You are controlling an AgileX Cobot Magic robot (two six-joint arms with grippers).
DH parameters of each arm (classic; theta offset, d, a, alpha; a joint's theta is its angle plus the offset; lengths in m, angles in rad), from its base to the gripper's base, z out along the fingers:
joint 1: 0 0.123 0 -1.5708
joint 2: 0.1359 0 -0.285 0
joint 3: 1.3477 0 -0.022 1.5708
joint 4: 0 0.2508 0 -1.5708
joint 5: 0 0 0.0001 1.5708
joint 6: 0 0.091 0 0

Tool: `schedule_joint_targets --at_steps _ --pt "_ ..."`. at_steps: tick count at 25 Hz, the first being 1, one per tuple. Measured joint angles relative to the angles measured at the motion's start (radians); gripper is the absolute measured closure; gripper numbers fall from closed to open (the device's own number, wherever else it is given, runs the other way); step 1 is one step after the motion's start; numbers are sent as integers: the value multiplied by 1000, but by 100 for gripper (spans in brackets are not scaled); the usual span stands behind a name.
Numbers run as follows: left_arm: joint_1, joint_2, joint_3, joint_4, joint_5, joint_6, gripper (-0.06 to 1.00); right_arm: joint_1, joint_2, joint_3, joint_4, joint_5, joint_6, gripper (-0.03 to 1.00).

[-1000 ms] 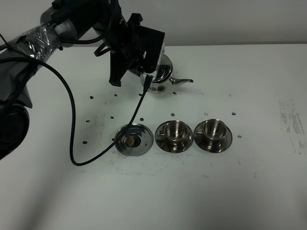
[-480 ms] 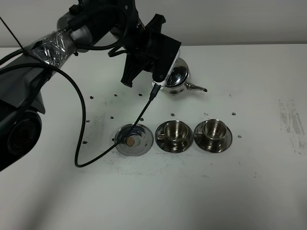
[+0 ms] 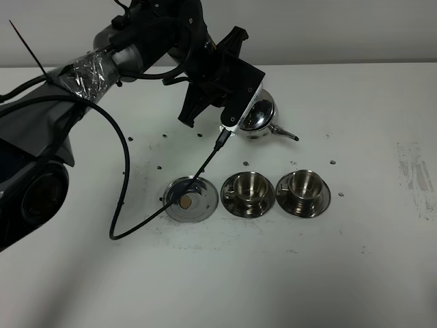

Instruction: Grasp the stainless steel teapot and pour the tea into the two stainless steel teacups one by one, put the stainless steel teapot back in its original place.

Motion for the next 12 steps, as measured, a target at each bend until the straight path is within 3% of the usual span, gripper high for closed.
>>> schedule_joint_targets --at_steps 12 --pt "-10 2 0 -22 -29 53 74 0 0 0 -2 0 0 41"
